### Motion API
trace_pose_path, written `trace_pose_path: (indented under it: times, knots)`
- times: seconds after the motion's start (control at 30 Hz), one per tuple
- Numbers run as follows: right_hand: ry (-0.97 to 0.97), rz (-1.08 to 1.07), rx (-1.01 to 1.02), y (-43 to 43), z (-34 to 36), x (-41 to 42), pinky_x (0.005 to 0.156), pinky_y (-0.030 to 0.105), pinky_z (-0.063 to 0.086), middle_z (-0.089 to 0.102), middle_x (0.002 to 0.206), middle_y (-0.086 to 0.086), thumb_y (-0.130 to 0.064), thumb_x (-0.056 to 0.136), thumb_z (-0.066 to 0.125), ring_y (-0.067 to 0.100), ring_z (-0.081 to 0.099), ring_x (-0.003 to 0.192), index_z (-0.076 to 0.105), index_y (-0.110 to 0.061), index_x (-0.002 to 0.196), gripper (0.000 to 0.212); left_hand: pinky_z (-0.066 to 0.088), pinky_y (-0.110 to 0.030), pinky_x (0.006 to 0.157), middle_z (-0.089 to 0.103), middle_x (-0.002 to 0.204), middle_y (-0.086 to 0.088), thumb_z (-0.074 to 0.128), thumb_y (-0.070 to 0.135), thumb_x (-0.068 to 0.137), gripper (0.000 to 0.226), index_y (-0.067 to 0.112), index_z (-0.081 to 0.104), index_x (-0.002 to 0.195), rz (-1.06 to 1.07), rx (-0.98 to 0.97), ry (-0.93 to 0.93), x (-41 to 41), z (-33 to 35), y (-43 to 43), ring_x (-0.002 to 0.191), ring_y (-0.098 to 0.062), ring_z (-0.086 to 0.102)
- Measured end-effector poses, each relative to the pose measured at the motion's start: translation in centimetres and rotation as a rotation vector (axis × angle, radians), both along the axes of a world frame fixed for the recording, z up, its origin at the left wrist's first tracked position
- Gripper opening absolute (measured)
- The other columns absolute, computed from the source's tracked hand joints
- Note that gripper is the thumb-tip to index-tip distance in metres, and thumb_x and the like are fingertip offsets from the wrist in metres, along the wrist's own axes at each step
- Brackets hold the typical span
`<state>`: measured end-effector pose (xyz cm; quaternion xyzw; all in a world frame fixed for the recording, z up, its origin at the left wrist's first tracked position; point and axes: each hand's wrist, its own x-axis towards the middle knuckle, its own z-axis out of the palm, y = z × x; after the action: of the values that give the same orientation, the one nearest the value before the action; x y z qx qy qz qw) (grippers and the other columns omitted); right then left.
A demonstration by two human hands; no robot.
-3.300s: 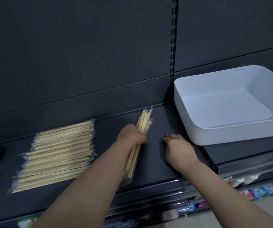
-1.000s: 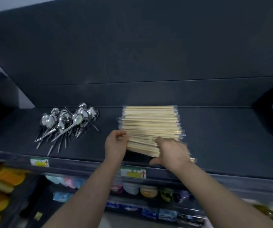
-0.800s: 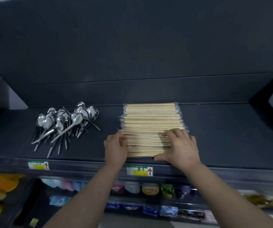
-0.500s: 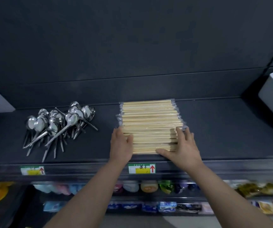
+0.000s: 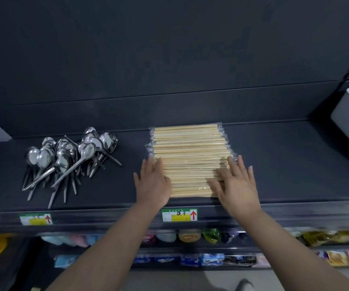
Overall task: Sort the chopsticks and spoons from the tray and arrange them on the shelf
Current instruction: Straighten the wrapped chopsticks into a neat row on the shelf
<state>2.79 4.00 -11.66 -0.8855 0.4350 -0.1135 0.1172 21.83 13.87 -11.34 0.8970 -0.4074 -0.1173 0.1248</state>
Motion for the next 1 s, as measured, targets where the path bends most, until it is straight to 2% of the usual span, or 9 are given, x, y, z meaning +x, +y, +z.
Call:
trace_pose_path:
  times: [0.1, 0.2, 0.27, 0.5, 0.73, 0.9, 1.0]
  knots:
    - [0.032, 0.069, -0.028, 0.3, 0.1, 1.3, 0.117, 0.043, -0.01, 0.005, 0.161, 0.001, -0.065, 0.085, -0.005, 0.018, -0.011, 0.147, 0.024, -0.024, 0.15, 0.082, -0.001, -0.05, 0.121, -0.01, 0.163, -0.002, 0.029, 0.036, 0.103, 0.061, 0.02, 0.004, 0.155, -0.074, 0.023, -0.068, 0.5, 0.7, -0.8, 0.149, -0.019, -0.013]
    - [0.142, 0.093, 0.003, -0.2, 0.1, 2.5, 0.117, 0.044, -0.013, -0.01, 0.16, 0.0, -0.065, 0.091, -0.002, 0.016, -0.023, 0.143, 0.003, -0.026, 0.153, 0.074, -0.003, -0.051, 0.12, -0.012, 0.163, -0.001, 0.029, 0.05, 0.101, 0.068, 0.02, 0.0, 0.155, -0.151, 0.06, -0.104, 1.1, 1.4, -2.5, 0.149, -0.018, -0.016]
    - [0.194, 0.106, 0.018, -0.8, -0.1, 2.9, 0.117, 0.044, -0.014, -0.015, 0.159, -0.001, -0.063, 0.092, 0.002, 0.017, -0.026, 0.142, -0.004, -0.027, 0.153, 0.071, -0.004, -0.052, 0.12, -0.013, 0.162, 0.0, 0.026, 0.057, 0.099, 0.072, 0.021, -0.003, 0.155, -0.205, 0.073, -0.141, 1.8, 1.5, -3.7, 0.148, -0.019, -0.017]
    - [0.189, 0.084, 0.067, -2.5, 0.6, 3.8, 0.116, 0.046, -0.016, -0.016, 0.159, -0.002, -0.067, 0.09, 0.004, 0.015, -0.025, 0.143, -0.004, -0.027, 0.153, 0.075, -0.003, -0.054, 0.119, -0.011, 0.163, 0.004, 0.018, 0.064, 0.096, 0.074, 0.025, -0.003, 0.155, -0.293, 0.17, -0.054, 2.8, 0.2, -4.4, 0.149, -0.016, -0.013]
    - [0.278, 0.118, 0.109, -5.2, 0.4, 5.3, 0.117, 0.049, -0.012, -0.015, 0.159, -0.004, -0.069, 0.091, 0.005, 0.016, -0.022, 0.144, -0.009, -0.024, 0.152, 0.077, 0.001, -0.056, 0.119, 0.013, 0.161, 0.007, 0.019, 0.059, 0.099, 0.066, 0.025, 0.01, 0.155, -0.278, 0.146, -0.126, 2.9, 0.9, -4.8, 0.147, -0.02, 0.009]
    - [0.334, 0.16, 0.123, -5.0, 0.2, 4.7, 0.117, 0.048, -0.014, -0.023, 0.157, -0.003, -0.065, 0.093, 0.002, 0.015, -0.025, 0.143, -0.015, -0.022, 0.151, 0.074, -0.007, -0.053, 0.119, -0.012, 0.162, 0.008, 0.012, 0.062, 0.098, 0.069, 0.028, -0.008, 0.154, -0.276, 0.178, -0.051, 2.7, -0.2, -4.3, 0.149, -0.017, -0.014]
    - [0.288, 0.149, 0.131, -4.4, 0.6, 3.8, 0.115, 0.046, -0.015, -0.02, 0.158, -0.003, -0.064, 0.093, 0.003, 0.014, -0.024, 0.143, -0.009, -0.02, 0.152, 0.075, -0.012, -0.052, 0.118, -0.02, 0.16, 0.007, 0.013, 0.064, 0.096, 0.072, 0.029, -0.011, 0.154, -0.306, 0.17, -0.029, 2.6, 0.6, -4.1, 0.147, -0.015, -0.022]
